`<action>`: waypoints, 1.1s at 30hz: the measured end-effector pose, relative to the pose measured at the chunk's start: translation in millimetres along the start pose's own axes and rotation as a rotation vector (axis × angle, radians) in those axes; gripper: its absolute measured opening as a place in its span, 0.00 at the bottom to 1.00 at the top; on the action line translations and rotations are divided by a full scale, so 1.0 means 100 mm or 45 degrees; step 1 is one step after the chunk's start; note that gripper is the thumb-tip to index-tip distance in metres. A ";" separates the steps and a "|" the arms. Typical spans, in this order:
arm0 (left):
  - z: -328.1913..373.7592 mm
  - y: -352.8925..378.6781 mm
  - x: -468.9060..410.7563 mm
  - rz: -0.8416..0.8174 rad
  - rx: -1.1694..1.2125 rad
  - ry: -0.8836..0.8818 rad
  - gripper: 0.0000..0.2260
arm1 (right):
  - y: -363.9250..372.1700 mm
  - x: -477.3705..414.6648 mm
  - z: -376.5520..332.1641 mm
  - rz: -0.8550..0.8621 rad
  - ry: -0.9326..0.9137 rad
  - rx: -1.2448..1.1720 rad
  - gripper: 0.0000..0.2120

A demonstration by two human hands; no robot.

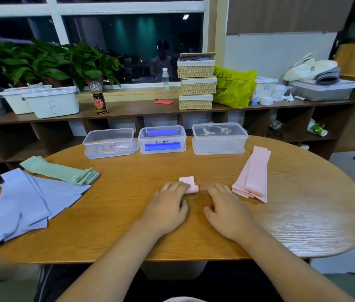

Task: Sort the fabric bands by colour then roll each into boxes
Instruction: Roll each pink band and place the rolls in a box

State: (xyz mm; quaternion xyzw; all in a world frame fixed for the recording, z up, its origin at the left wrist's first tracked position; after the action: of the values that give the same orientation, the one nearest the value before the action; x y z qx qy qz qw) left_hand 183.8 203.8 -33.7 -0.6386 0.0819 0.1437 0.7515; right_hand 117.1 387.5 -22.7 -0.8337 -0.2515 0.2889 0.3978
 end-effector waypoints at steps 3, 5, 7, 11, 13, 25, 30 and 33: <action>-0.01 0.02 -0.10 0.003 -0.024 -0.032 0.22 | 0.00 0.01 -0.03 0.002 -0.047 0.047 0.23; -0.02 0.02 -0.14 0.012 -0.052 -0.058 0.22 | 0.01 0.00 -0.06 -0.016 -0.077 0.078 0.25; -0.04 0.02 -0.21 0.006 -0.089 -0.077 0.22 | 0.03 -0.06 -0.13 -0.038 -0.124 0.112 0.27; -0.07 0.02 -0.29 -0.041 -0.073 -0.093 0.25 | 0.12 -0.27 -0.22 -0.039 -0.163 0.214 0.28; -0.11 0.02 -0.28 -0.011 -0.027 -0.152 0.27 | 0.17 -0.38 -0.19 -0.036 -0.141 0.264 0.28; -0.22 -0.03 -0.09 0.123 0.029 -0.378 0.23 | 0.31 -0.94 -0.09 0.071 -0.047 0.261 0.10; -0.23 -0.09 -0.10 0.269 0.161 -0.349 0.22 | 0.24 -0.85 -0.04 0.232 0.167 -0.545 0.09; -0.22 -0.14 -0.09 0.338 0.335 -0.294 0.26 | 0.24 -0.71 -0.04 0.190 0.415 -1.400 0.08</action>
State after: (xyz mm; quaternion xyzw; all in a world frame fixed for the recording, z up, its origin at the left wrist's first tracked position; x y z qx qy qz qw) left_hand 180.9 179.6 -21.8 -0.4979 0.0966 0.3018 0.8073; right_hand 74.0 326.1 -20.0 -0.9671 -0.2407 0.0109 -0.0816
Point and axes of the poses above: each hand's wrist, its own x-axis away from the middle knuckle, its own y-axis out of the palm, z = x × y, the point moved 4 cm from there along -x, towards the middle knuckle, and after that the axes turned 7 degrees about -x, right-handed, at the moved point
